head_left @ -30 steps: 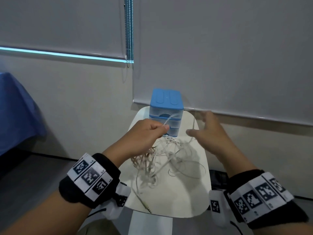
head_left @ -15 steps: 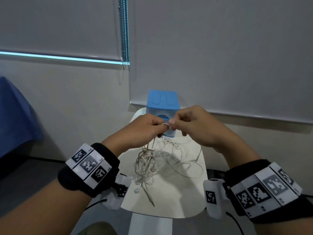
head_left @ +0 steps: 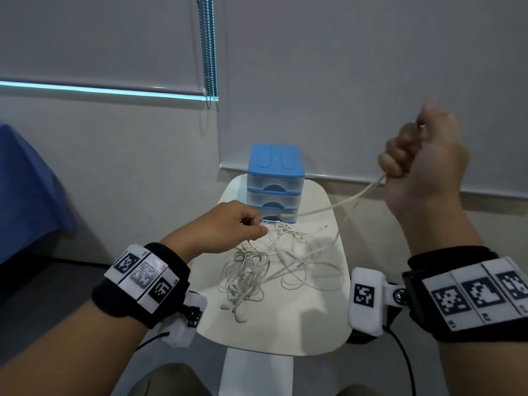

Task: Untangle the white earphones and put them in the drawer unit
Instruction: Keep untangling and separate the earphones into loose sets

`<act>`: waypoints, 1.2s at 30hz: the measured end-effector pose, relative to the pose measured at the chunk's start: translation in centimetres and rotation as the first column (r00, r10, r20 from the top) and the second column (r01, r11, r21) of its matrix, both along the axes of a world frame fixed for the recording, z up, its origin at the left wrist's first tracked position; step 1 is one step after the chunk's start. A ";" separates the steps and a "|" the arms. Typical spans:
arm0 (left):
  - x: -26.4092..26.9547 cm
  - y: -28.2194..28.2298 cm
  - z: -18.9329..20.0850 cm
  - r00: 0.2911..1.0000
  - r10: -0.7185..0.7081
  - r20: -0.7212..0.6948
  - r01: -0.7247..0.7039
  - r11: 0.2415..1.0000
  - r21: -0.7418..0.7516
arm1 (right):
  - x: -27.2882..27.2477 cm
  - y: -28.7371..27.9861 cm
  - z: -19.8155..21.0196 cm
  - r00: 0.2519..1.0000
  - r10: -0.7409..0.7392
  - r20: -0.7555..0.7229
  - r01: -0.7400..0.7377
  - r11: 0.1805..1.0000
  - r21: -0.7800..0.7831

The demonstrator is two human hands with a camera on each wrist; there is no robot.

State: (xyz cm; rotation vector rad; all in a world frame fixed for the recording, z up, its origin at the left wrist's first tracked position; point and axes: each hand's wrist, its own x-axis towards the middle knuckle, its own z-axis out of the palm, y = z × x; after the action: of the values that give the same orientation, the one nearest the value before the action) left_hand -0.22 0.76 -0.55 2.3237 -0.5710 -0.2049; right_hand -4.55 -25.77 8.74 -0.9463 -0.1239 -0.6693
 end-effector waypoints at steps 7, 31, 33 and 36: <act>-0.5 1.4 -1.3 0.998 0.053 -0.029 -0.057 0.985 -0.161 | -0.4 -0.7 -3.3 0.919 -0.210 -0.334 -0.015 0.827 -0.562; -1.0 1.6 -3.9 0.983 -0.183 0.007 0.177 0.955 0.237 | 0.5 8.9 -16.9 0.836 -0.250 -0.488 -0.542 -0.243 -0.805; -0.8 1.1 -4.4 0.967 -0.248 -0.057 0.252 0.905 0.343 | 0.6 8.9 -16.9 0.830 -0.236 -0.505 -0.556 -0.280 -0.783; -0.2 0.1 -5.0 0.962 -0.267 -0.063 0.268 0.866 0.421 | 0.8 8.3 -16.5 0.823 -0.187 -0.536 -0.567 -0.267 -0.779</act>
State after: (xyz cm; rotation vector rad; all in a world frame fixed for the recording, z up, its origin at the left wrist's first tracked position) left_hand -0.39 0.88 -5.55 2.6545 -0.9267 -0.5092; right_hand -3.78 -17.44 -7.76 -2.7158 -0.4288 0.3433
